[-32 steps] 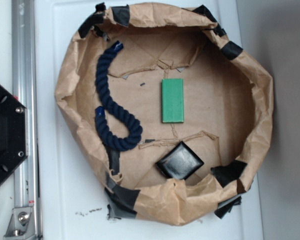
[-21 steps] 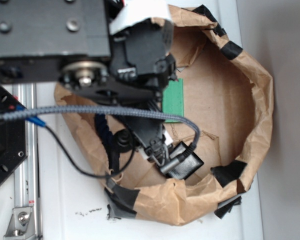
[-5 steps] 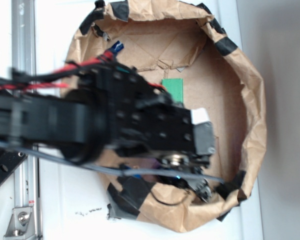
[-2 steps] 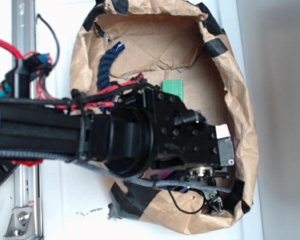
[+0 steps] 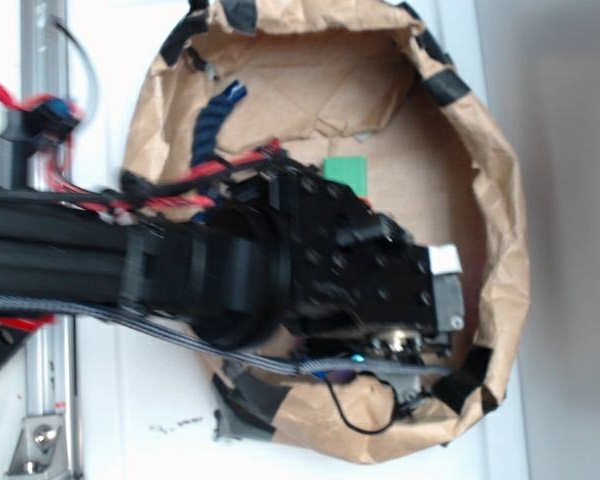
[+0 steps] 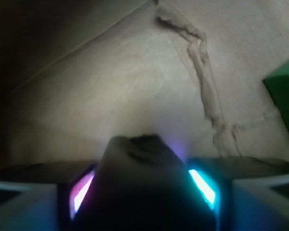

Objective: Grab the black box.

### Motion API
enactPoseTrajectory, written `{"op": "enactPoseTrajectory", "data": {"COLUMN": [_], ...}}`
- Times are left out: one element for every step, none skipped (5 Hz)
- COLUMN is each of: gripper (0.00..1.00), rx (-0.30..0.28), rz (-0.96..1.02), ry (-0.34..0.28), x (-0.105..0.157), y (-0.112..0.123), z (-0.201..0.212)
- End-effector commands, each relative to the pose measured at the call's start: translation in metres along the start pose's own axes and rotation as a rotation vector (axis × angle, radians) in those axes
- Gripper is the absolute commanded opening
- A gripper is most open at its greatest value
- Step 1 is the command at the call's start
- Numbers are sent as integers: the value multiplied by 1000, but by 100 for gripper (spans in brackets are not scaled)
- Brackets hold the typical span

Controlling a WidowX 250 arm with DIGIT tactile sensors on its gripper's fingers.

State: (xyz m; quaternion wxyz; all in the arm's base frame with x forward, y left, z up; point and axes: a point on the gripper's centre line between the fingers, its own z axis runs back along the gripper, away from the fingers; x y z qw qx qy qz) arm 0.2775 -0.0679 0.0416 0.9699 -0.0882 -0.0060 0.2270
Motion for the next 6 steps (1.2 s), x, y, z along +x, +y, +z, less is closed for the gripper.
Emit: {"op": "enactPoseTrajectory", "data": {"gripper": [0, 0, 0, 0, 0, 0], "rx": [41, 92, 148, 122, 102, 135], "rz": [-80, -222, -235, -249, -242, -235], "ry": [-240, -260, -253, -160, -138, -152], "x": [19, 22, 23, 25, 27, 33], "y": [53, 72, 75, 63, 52, 44], "z": [79, 106, 135, 133, 131, 126]}}
